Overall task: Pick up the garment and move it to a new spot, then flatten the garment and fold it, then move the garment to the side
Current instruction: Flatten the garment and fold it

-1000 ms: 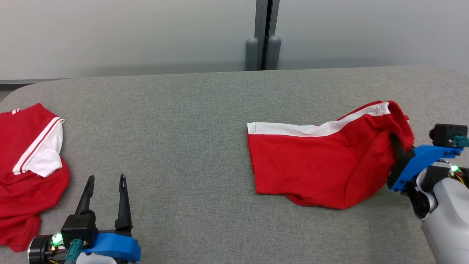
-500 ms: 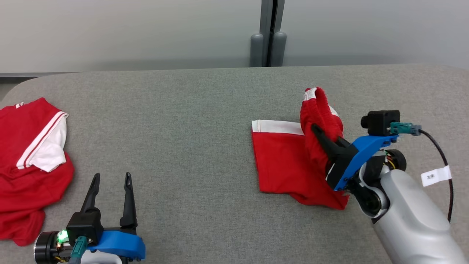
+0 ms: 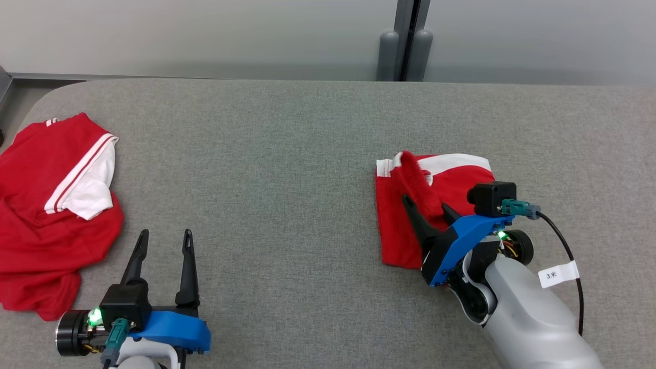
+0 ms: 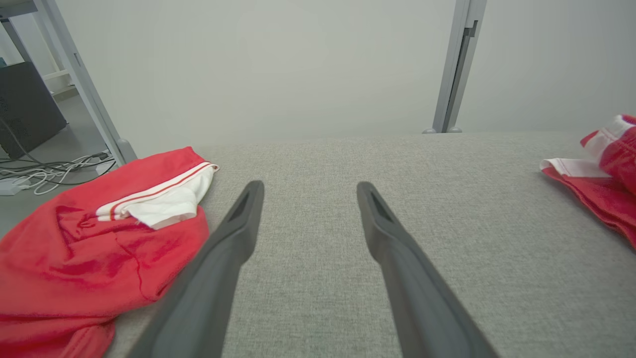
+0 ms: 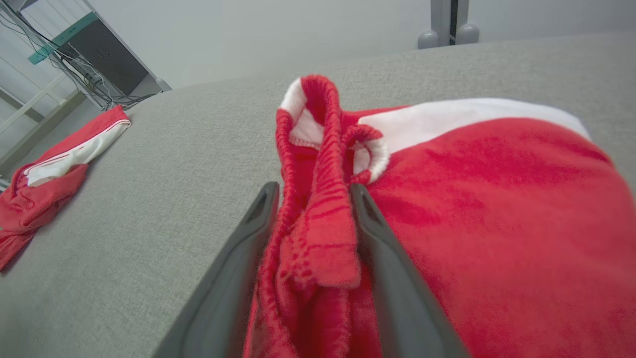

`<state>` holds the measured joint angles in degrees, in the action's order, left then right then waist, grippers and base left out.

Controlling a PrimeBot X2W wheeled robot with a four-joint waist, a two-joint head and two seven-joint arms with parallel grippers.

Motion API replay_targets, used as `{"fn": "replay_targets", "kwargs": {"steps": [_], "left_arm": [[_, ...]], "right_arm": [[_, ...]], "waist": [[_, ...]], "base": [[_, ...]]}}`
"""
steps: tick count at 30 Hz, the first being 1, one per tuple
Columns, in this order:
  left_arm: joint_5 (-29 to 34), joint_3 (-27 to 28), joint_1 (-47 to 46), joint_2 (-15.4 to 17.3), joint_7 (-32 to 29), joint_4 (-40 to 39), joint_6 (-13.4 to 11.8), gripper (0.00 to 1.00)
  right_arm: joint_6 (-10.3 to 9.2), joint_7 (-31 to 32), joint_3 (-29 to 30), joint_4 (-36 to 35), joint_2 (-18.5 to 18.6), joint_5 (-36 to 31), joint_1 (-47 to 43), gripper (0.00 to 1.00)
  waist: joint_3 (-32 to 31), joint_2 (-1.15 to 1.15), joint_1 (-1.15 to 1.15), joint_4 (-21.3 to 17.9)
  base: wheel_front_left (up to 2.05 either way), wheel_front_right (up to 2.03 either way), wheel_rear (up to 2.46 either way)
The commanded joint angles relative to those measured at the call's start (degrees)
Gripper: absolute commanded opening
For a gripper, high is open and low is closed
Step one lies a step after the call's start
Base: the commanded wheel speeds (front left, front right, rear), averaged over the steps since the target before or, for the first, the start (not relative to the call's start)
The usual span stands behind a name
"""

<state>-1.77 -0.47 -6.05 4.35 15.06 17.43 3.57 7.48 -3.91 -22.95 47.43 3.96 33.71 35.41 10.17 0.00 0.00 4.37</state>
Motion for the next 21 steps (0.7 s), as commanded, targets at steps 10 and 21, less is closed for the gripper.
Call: {"fn": "replay_targets", "kwargs": {"steps": [10, 21], "left_arm": [[0.3, 1.5, 1.7, 0.8, 0.2, 0.1, -0.5, 1.00], [0.1, 2.8, 3.4, 1.6, 0.2, 0.5, -0.7, 1.00]], "right_arm": [[0.03, -10.5, 2.0, -0.6, 4.2, -2.3, -1.4, 1.00], [0.03, -11.3, 15.1, -17.9, 5.3, -14.8, -14.4, 1.00]], "waist": [[-2.4, 0.00, 0.00, -2.3], [-5.3, 0.00, 0.00, -4.8]], "base": [[0.00, 0.00, 0.00], [0.00, 0.00, 0.00]]}}
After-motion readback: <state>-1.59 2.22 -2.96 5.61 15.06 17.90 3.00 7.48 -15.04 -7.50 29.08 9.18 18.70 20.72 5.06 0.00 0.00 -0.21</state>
